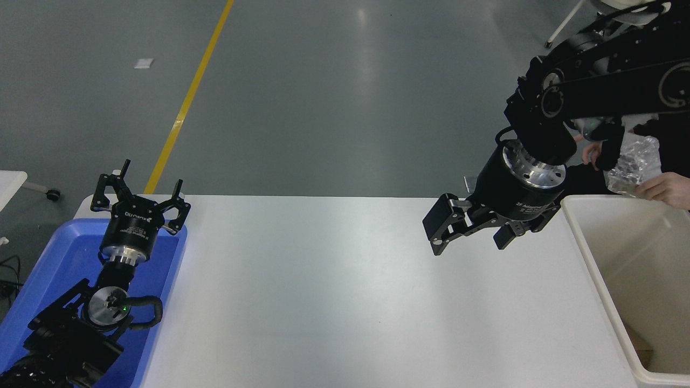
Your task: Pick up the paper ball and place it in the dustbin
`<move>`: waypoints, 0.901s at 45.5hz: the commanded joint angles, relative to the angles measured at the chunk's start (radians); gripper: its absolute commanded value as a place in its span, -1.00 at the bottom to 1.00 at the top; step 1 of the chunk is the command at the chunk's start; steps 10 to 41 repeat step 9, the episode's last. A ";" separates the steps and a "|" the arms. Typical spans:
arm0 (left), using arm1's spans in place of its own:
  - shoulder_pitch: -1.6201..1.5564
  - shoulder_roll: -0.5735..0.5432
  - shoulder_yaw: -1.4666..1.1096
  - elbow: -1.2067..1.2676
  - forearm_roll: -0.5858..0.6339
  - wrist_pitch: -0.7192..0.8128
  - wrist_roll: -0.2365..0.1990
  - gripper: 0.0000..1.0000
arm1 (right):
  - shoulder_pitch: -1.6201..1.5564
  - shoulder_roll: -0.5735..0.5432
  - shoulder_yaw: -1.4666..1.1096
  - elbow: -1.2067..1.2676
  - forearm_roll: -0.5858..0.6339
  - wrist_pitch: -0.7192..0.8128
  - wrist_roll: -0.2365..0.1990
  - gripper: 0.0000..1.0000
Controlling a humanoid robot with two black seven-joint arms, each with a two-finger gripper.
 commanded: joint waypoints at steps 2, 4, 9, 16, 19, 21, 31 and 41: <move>0.000 0.000 -0.001 0.000 0.000 0.001 0.000 1.00 | 0.041 0.020 0.007 0.008 0.031 0.013 0.000 1.00; 0.000 0.000 -0.001 0.000 0.000 0.001 0.000 1.00 | 0.041 0.014 0.005 0.008 0.033 0.013 0.000 1.00; 0.000 0.000 -0.001 0.000 0.000 0.001 0.000 1.00 | 0.041 0.011 -0.004 0.008 0.033 0.013 0.000 1.00; 0.000 0.000 -0.001 0.000 0.000 0.001 0.000 1.00 | 0.041 0.011 -0.004 0.008 0.033 0.013 0.000 1.00; 0.000 0.000 -0.001 0.000 0.000 0.001 0.000 1.00 | 0.041 0.011 -0.004 0.008 0.033 0.013 0.000 1.00; 0.000 0.000 -0.001 0.000 0.000 0.001 0.000 1.00 | 0.041 0.011 -0.004 0.008 0.033 0.013 0.000 1.00; 0.000 0.000 -0.001 0.000 0.000 0.001 0.000 1.00 | 0.041 0.011 -0.004 0.008 0.033 0.013 0.000 1.00; 0.000 0.000 -0.001 0.000 0.000 0.001 0.000 1.00 | 0.041 0.011 -0.004 0.008 0.033 0.013 0.000 1.00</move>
